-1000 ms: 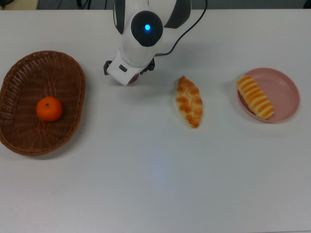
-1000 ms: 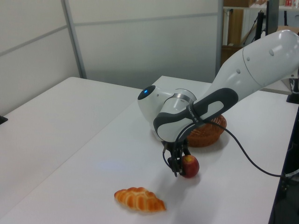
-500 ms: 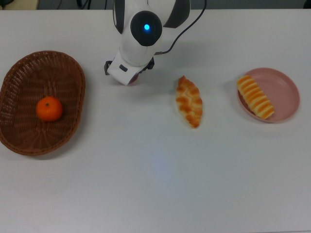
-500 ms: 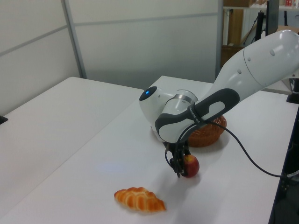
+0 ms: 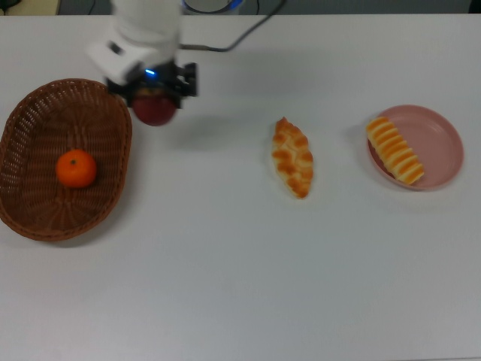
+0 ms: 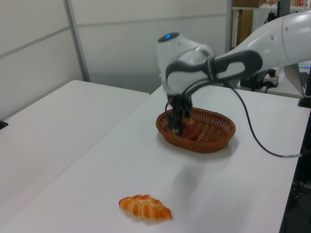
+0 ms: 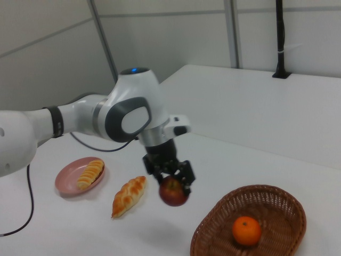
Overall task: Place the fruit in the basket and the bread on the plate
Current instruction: 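Carry the red apple into the basket beside the tangerine and release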
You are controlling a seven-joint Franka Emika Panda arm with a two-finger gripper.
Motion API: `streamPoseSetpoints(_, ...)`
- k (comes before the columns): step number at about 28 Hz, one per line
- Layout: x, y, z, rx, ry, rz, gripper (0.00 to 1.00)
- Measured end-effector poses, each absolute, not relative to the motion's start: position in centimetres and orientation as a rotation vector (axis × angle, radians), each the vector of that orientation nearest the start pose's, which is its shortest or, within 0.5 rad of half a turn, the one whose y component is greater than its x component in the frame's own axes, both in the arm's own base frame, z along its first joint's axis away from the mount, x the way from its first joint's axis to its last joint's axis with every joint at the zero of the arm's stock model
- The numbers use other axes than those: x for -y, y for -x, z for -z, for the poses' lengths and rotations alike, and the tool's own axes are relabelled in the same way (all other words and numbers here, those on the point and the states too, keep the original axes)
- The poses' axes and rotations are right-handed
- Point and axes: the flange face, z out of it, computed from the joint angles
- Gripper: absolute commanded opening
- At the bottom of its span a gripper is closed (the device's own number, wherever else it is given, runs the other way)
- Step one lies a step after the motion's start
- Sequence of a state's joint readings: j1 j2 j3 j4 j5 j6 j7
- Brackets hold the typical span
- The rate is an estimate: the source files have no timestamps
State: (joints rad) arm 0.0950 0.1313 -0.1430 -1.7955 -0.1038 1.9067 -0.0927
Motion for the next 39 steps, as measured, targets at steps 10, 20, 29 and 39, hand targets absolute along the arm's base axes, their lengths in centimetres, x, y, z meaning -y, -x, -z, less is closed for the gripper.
streamPoseSetpoints(10, 15.4, -58.9, -44.1, 0.025, 3.254, -0.135, 0.39)
streamPoseSetpoints(20, 21.2, -60.0, -37.2, -0.074, 3.268, -0.115, 0.88)
streamPoseSetpoints(29, 20.3, -60.8, -38.4, -0.049, 3.272, -0.079, 1.00)
streamPoseSetpoints(39, 13.1, -63.1, -45.3, 0.079, 3.204, -0.097, 1.00)
